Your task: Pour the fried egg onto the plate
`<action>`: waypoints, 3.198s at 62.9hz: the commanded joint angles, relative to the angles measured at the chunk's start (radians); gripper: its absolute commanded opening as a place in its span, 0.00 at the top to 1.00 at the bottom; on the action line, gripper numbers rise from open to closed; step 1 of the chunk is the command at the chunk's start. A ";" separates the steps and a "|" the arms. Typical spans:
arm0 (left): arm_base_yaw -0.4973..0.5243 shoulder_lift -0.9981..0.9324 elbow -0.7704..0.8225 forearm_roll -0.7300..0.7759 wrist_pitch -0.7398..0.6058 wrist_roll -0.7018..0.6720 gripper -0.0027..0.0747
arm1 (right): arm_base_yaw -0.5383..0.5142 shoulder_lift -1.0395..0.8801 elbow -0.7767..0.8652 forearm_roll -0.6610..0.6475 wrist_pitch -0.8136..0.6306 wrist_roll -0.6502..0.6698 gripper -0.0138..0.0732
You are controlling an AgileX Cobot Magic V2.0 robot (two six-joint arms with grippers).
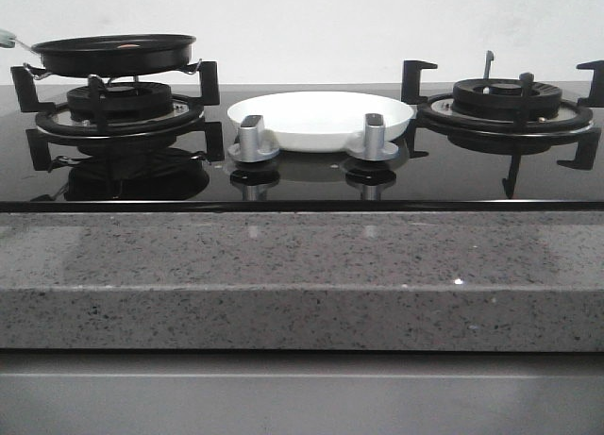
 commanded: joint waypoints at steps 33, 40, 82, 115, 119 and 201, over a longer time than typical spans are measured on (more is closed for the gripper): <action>0.003 -0.016 0.004 -0.006 -0.077 -0.005 0.99 | -0.006 -0.017 -0.004 -0.012 -0.075 -0.002 0.92; 0.003 -0.016 0.004 -0.006 -0.077 -0.005 0.99 | -0.006 -0.017 -0.004 -0.012 -0.075 -0.002 0.92; 0.003 -0.016 0.004 -0.006 -0.121 -0.005 0.99 | -0.006 -0.017 -0.004 -0.014 -0.077 -0.002 0.92; 0.003 0.290 -0.420 0.012 -0.017 -0.005 0.99 | -0.007 0.236 -0.423 -0.067 0.009 -0.003 0.91; 0.003 0.389 -0.484 0.012 -0.036 -0.005 0.99 | -0.007 0.336 -0.498 -0.073 0.009 -0.003 0.91; 0.003 0.645 -0.564 0.009 -0.193 -0.005 0.20 | 0.167 1.132 -1.055 -0.006 0.178 -0.004 0.17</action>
